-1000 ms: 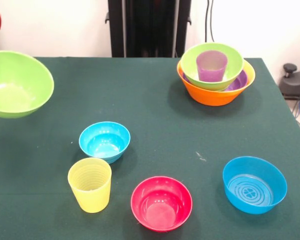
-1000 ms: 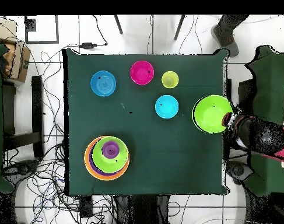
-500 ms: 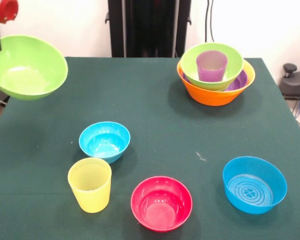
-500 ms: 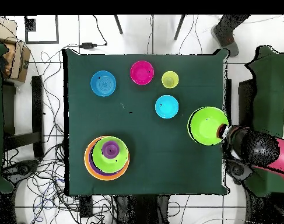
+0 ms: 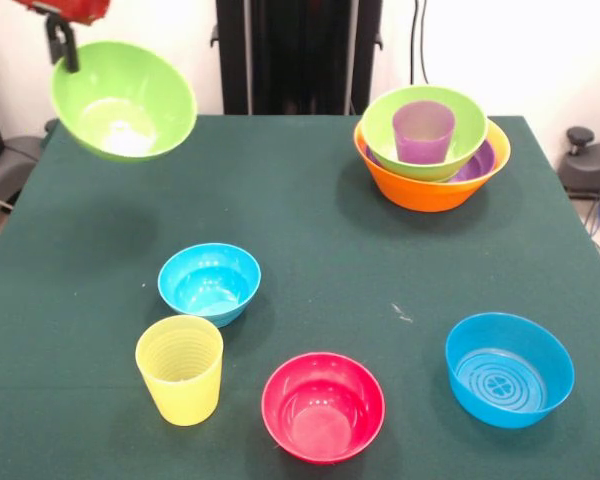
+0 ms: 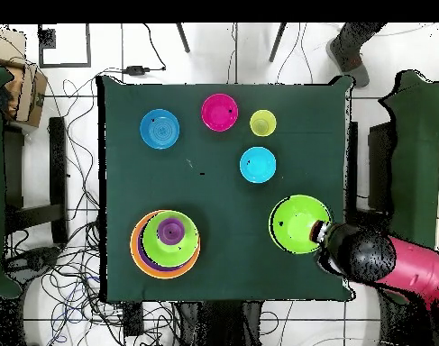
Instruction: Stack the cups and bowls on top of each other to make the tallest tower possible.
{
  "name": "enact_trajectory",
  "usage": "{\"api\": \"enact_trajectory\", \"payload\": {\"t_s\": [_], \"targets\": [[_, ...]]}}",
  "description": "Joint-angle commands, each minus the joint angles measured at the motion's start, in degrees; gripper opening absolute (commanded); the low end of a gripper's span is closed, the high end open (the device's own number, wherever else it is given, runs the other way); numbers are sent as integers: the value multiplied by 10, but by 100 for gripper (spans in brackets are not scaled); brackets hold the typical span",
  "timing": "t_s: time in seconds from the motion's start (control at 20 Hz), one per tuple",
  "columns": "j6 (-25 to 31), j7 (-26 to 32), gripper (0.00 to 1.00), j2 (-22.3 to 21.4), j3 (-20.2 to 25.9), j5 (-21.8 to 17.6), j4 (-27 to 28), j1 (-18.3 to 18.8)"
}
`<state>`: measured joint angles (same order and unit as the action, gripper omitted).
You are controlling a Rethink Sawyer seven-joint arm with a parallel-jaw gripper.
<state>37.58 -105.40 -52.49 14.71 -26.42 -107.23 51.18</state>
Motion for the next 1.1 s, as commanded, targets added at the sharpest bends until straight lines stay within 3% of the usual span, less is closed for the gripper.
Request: {"api": "enact_trajectory", "payload": {"t_s": [0.05,0.3,0.8,0.95,1.1], "targets": [[-61,-150,0,-18,-46,21,-87,-60],[-54,-156,0,-32,-61,48,-100,-84],[46,-148,0,-115,-79,120,-103,-126],[31,-162,0,-131,-90,144,-121,-142],[7,-185,0,-120,-107,148,-126,-165]]}}
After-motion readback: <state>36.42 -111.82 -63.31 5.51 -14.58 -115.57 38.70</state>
